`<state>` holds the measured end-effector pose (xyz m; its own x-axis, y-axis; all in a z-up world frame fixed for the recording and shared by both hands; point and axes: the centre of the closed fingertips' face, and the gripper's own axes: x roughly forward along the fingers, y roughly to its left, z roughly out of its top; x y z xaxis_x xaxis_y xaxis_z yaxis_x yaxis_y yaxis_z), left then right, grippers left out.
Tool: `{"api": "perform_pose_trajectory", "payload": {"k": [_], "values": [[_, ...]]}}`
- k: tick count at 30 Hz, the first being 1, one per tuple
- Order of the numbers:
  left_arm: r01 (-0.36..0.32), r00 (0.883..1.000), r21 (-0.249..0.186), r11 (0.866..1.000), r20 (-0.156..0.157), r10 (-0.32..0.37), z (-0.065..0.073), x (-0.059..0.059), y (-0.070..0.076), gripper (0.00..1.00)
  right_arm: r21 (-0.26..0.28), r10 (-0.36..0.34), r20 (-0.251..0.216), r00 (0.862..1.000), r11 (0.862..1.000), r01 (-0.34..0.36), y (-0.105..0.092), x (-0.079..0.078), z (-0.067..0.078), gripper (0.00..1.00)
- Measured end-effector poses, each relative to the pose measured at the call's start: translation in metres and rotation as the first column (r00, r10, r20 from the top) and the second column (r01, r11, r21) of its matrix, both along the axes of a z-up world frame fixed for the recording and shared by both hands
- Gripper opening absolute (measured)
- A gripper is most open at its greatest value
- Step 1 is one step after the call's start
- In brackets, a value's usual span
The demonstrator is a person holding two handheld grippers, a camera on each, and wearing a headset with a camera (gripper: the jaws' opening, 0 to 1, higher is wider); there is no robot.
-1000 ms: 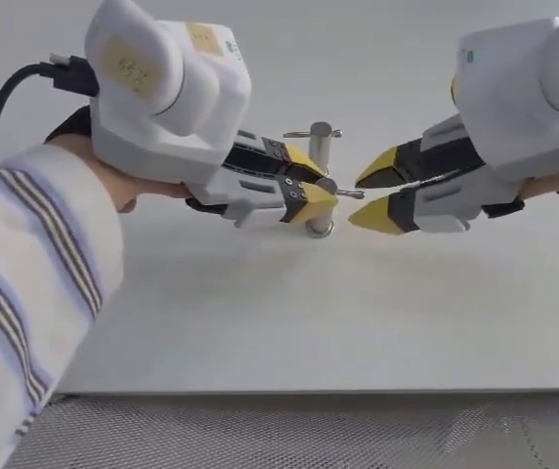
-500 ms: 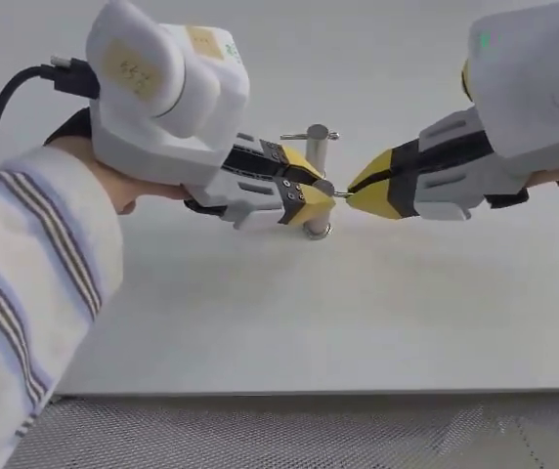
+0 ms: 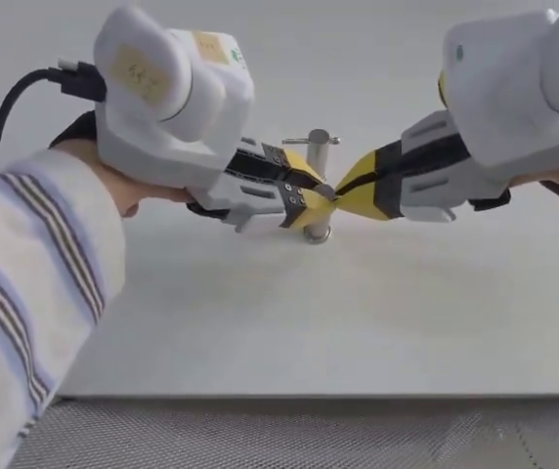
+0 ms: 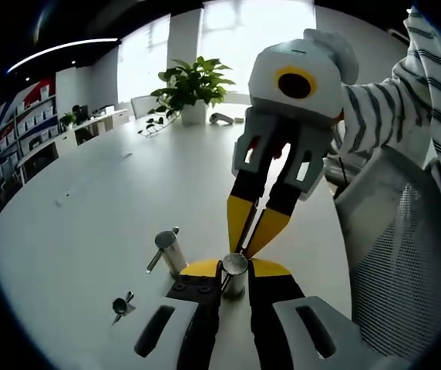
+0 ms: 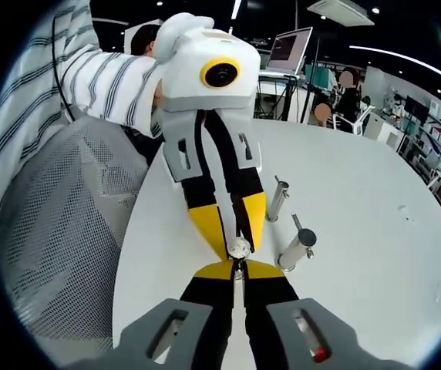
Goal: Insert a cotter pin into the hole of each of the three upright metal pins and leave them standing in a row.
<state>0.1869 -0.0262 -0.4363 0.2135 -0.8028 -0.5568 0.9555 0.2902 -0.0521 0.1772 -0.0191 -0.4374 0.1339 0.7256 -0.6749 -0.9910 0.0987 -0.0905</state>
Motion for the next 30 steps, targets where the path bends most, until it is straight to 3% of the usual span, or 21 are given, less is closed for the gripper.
{"api": "perform_pose_trajectory", "payload": {"k": [4,6,9,12,14,18,22,25,30], "values": [[0.003,1.000,-0.004,1.000,0.021,-0.003,0.001,0.000,0.000,0.11,-0.006,-0.009,0.021,1.000,1.000,0.009,-0.001,0.001,0.001,0.00],[-0.019,0.999,-0.063,0.998,0.028,0.020,0.009,0.002,-0.002,0.20,-0.010,-0.015,0.029,0.999,1.000,0.015,-0.001,0.002,0.003,0.03],[-0.020,0.999,-0.044,0.999,0.039,0.022,0.009,0.001,0.004,0.37,0.002,-0.021,0.015,1.000,1.000,0.020,0.000,0.002,0.005,0.14],[-0.035,0.998,-0.032,0.999,0.046,0.037,0.008,-0.001,0.011,0.38,-0.008,-0.029,0.011,1.000,1.000,0.029,0.000,0.001,0.004,0.20],[-0.078,0.995,-0.052,0.996,0.055,0.081,0.011,0.001,0.016,0.42,-0.010,-0.031,0.007,0.999,0.999,0.032,0.001,0.000,0.003,0.20],[-0.098,0.994,-0.076,0.992,0.043,0.102,0.015,-0.009,0.023,0.53,-0.008,-0.037,-0.008,0.999,0.999,0.037,0.002,0.000,-0.001,0.20],[-0.123,0.991,-0.104,0.987,0.038,0.128,0.019,-0.018,0.031,0.75,-0.016,-0.044,-0.018,0.999,0.999,0.043,0.005,0.001,-0.006,0.20],[-0.129,0.990,-0.074,0.989,0.046,0.132,0.015,-0.023,0.038,0.90,-0.021,-0.046,-0.023,0.999,0.999,0.045,0.006,0.003,-0.011,0.19],[-0.133,0.991,-0.040,0.990,0.031,0.134,0.008,-0.031,0.046,0.94,-0.014,-0.062,-0.034,0.997,0.998,0.062,0.008,0.006,-0.012,0.17]]}}
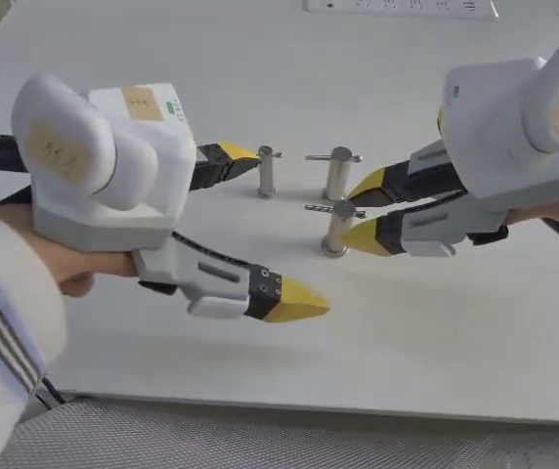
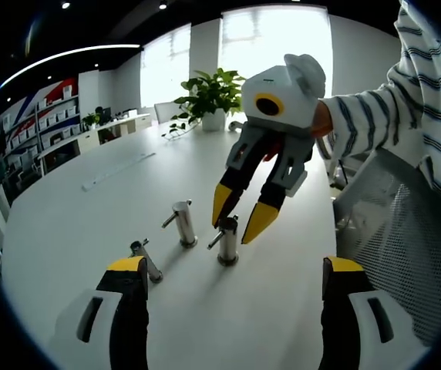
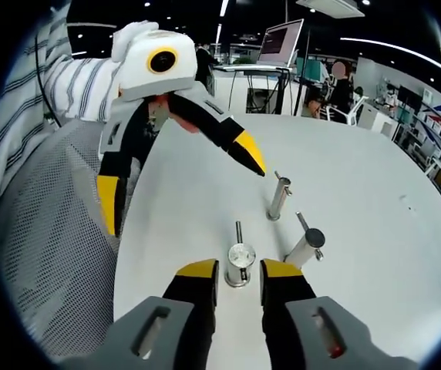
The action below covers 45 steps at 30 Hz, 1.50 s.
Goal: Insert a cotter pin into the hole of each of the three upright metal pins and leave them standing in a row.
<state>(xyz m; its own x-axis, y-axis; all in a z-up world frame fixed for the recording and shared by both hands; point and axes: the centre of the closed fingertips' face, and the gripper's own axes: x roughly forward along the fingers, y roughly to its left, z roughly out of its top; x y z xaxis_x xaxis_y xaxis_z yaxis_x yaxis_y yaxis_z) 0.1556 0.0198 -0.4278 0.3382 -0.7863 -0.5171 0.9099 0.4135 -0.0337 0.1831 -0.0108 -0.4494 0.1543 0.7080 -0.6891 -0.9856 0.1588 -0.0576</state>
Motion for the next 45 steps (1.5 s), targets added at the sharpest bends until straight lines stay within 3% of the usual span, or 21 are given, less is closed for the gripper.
{"api": "perform_pose_trajectory", "payload": {"k": [5,10,23,31,39,43,45], "values": [[-0.003,0.999,0.004,1.000,-0.033,0.003,-0.006,-0.008,0.001,0.96,0.009,-0.009,-0.021,1.000,1.000,0.009,0.003,0.000,-0.004,0.13],[-0.009,1.000,0.016,1.000,-0.024,0.009,-0.008,-0.009,0.001,0.96,0.011,-0.034,-0.021,0.999,0.999,0.034,0.003,0.003,-0.004,0.09],[-0.028,0.998,0.008,1.000,-0.062,0.029,-0.016,-0.013,0.003,0.95,0.043,-0.057,-0.014,0.998,0.997,0.058,0.004,0.003,-0.004,0.08],[-0.043,0.997,-0.004,0.999,-0.070,0.043,-0.014,-0.012,0.004,0.93,0.069,-0.072,-0.023,0.997,0.995,0.074,0.002,0.004,-0.003,0.07],[-0.044,0.996,-0.005,0.999,-0.078,0.043,-0.014,-0.012,0.005,0.93,0.098,-0.082,-0.011,0.997,0.992,0.082,-0.014,0.014,0.006,0.07],[-0.054,0.993,-0.015,0.998,-0.103,0.052,-0.018,-0.015,0.004,0.93,0.102,-0.099,-0.005,0.995,0.990,0.099,-0.025,0.023,0.009,0.07],[-0.058,0.993,-0.017,0.998,-0.106,0.056,-0.018,-0.016,0.004,0.93,0.105,-0.108,-0.024,0.994,0.988,0.110,-0.029,0.025,0.008,0.07]]}}
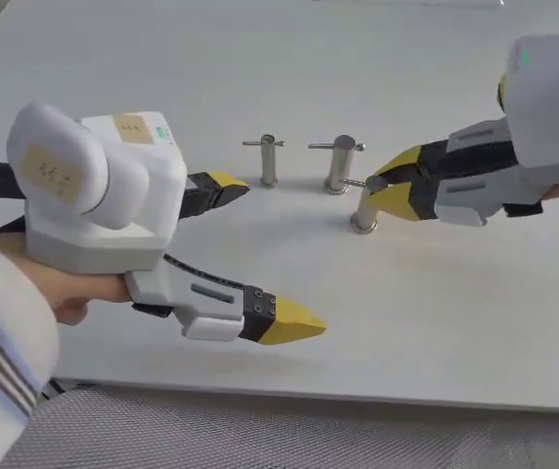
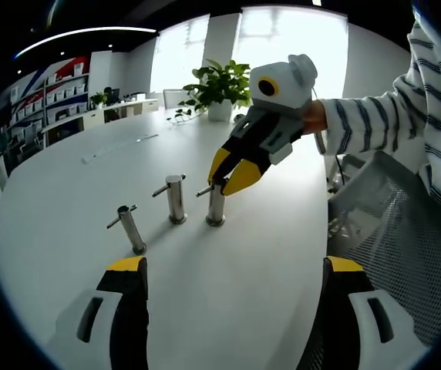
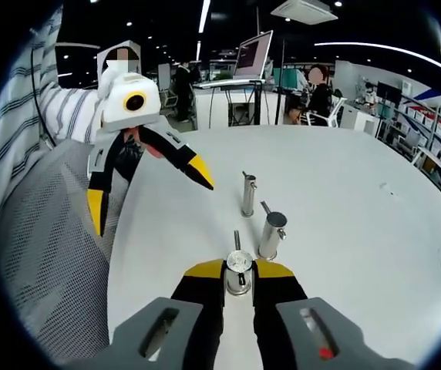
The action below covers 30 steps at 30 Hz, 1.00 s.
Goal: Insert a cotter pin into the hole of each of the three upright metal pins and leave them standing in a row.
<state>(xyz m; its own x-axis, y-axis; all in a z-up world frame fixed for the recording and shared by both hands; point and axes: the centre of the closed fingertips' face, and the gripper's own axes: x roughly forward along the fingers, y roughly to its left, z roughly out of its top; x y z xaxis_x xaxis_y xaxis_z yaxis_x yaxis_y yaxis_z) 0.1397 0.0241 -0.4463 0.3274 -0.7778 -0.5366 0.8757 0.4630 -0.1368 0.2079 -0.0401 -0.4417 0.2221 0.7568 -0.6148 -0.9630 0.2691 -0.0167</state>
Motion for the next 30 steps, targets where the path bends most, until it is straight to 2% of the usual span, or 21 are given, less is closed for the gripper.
{"api": "perform_pose_trajectory", "payload": {"k": [11,15,22,25,30], "values": [[-0.013,1.000,0.006,1.000,-0.004,0.013,0.001,0.000,0.002,0.92,-0.014,0.015,0.013,1.000,1.000,-0.015,-0.011,0.004,-0.001,0.07],[-0.020,1.000,0.004,1.000,-0.001,0.020,0.004,0.003,0.004,0.91,-0.011,0.005,-0.003,1.000,1.000,-0.005,-0.017,0.008,-0.001,0.07],[-0.026,1.000,-0.009,1.000,0.000,0.026,0.008,0.005,0.003,0.91,-0.011,-0.005,-0.005,1.000,1.000,0.005,-0.024,0.013,-0.001,0.07],[-0.020,1.000,-0.005,1.000,0.011,0.020,0.011,0.004,0.002,0.91,-0.012,-0.014,-0.005,1.000,1.000,0.014,-0.029,0.018,0.000,0.07],[-0.026,1.000,-0.023,0.999,-0.003,0.026,0.015,0.003,0.000,0.91,-0.020,-0.016,0.010,1.000,1.000,0.016,-0.038,0.026,0.000,0.07]]}}
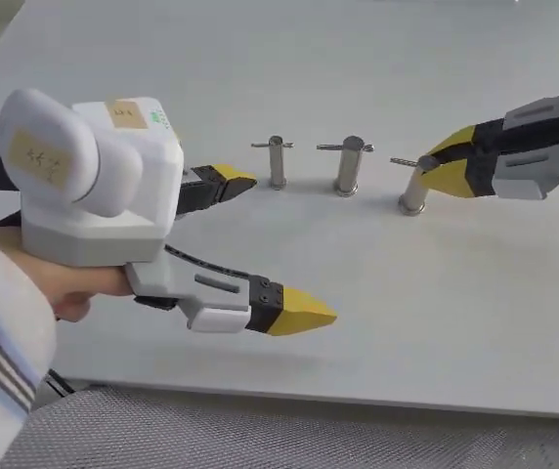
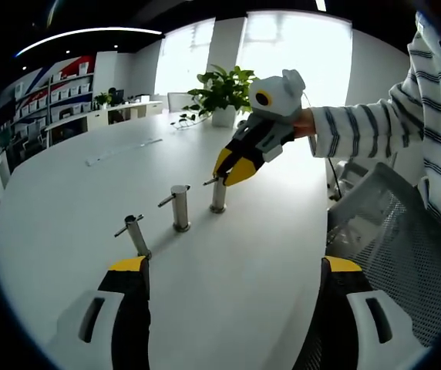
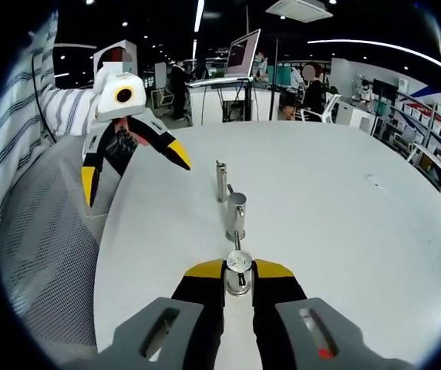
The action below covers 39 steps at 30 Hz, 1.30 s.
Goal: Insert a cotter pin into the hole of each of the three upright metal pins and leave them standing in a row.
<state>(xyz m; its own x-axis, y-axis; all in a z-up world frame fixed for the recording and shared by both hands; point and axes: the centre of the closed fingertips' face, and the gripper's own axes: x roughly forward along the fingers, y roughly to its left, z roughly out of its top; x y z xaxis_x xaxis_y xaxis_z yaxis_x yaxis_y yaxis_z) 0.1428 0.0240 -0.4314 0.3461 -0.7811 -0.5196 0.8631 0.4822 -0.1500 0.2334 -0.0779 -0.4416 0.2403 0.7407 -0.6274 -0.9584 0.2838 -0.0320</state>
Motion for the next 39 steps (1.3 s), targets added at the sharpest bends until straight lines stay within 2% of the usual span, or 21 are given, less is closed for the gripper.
{"api": "perform_pose_trajectory", "payload": {"k": [12,15,20,26,27,29,30,32,35,39], "values": [[-0.004,1.000,0.018,1.000,-0.013,0.004,0.001,-0.002,0.004,0.91,-0.003,0.041,0.004,0.999,0.999,-0.041,-0.010,0.012,-0.001,0.07],[-0.005,1.000,0.031,1.000,-0.020,0.006,-0.002,-0.003,0.006,0.91,0.010,0.049,-0.003,0.999,0.999,-0.049,-0.008,0.007,-0.001,0.07],[-0.012,1.000,0.034,0.999,-0.024,0.013,-0.003,-0.003,0.007,0.91,0.037,0.068,0.016,0.998,0.997,-0.069,-0.006,0.006,0.001,0.08],[-0.021,0.999,0.032,0.999,-0.025,0.021,-0.003,-0.002,0.008,0.90,0.087,0.042,-0.001,0.999,0.995,-0.041,-0.004,0.007,0.009,0.09],[-0.022,0.999,0.031,0.999,-0.023,0.022,-0.002,-0.002,0.008,0.90,0.125,0.023,-0.016,1.000,0.992,-0.020,-0.002,0.007,0.015,0.10],[-0.026,0.999,0.026,0.999,-0.023,0.027,-0.001,-0.002,0.009,0.90,0.147,0.009,-0.011,1.000,0.989,-0.007,-0.002,0.008,0.019,0.20],[-0.031,0.999,0.021,0.999,-0.020,0.031,0.000,-0.001,0.009,0.90,0.141,0.009,-0.012,1.000,0.990,-0.007,-0.003,0.006,0.021,0.23],[-0.039,0.999,0.013,0.999,-0.014,0.040,0.003,0.000,0.010,0.90,0.143,0.005,-0.006,1.000,0.990,-0.004,-0.003,0.003,0.024,0.23],[-0.064,0.998,-0.004,0.998,-0.010,0.064,0.007,0.003,0.011,0.91,0.163,-0.011,0.003,1.000,0.987,0.010,-0.002,-0.002,0.035,0.28],[-0.087,0.996,-0.023,0.996,0.003,0.087,0.011,0.007,0.014,0.91,0.199,-0.030,0.030,0.999,0.980,0.023,0.003,-0.011,0.050,0.46]]}}
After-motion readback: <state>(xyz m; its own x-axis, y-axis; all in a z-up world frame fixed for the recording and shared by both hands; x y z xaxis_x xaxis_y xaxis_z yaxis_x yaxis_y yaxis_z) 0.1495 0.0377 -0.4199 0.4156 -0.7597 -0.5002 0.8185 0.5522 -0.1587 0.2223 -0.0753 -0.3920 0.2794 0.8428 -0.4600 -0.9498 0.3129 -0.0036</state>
